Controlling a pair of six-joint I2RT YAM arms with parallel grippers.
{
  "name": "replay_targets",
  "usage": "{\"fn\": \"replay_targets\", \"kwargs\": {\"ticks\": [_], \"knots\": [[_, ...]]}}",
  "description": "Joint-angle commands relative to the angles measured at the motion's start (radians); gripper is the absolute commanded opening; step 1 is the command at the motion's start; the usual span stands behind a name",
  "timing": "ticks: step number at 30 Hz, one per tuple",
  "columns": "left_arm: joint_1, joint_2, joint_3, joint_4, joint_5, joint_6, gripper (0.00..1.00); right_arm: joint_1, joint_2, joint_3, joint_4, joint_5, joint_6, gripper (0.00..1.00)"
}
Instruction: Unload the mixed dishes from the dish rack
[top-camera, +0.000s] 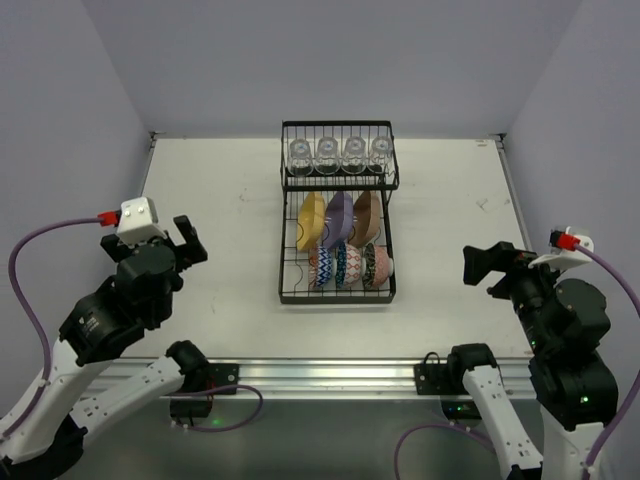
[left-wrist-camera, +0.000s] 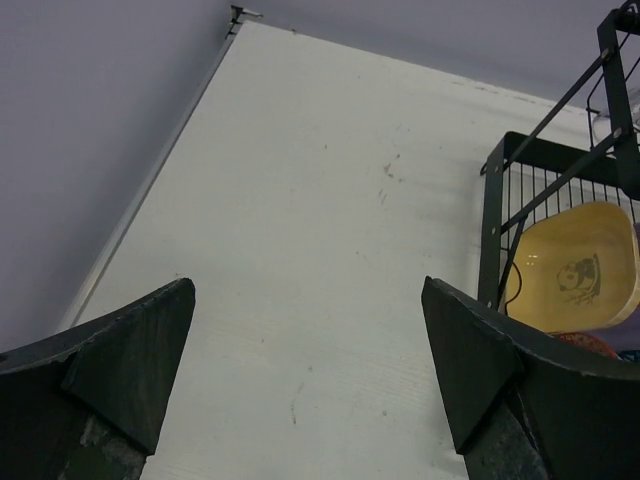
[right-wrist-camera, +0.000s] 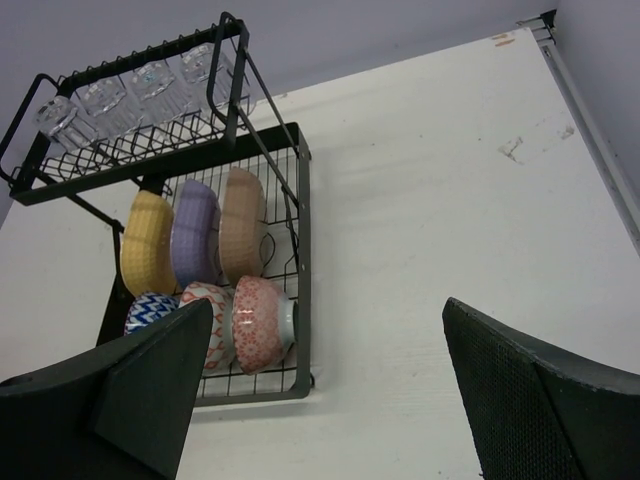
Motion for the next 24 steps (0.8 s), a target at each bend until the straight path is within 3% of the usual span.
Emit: {"fn": "replay_targets", "kwargs": {"ticks": [1,6,11,17,24], "knots": [[-0.001,0.026,0.046,0.051,0.045,0.015,1.0,-0.001,0.011,-0.01,0.022,0.024,0.013,0.99],[-0.001,0.052,0.06,0.119,0.287,-0.01,1.0,-0.001,-0.007,-0.039,0.092,-0.059,0.062,0.99],[-0.001,0.086,-0.005,0.31,0.659,-0.071,1.0,-0.001,-0.047,-0.137,0.191,-0.231,0.136,0.99],[-0.001,0.254,-0.107,0.53,1.02,-0.134,1.0,-0.001,-0.05,-0.185,0.222,-0.287,0.137,0.99],[-0.003,0.399,-0.233,0.718,1.145,-0.212,0.98,0.001,-0.073,-0.218,0.228,-0.369,0.123,0.99]]}}
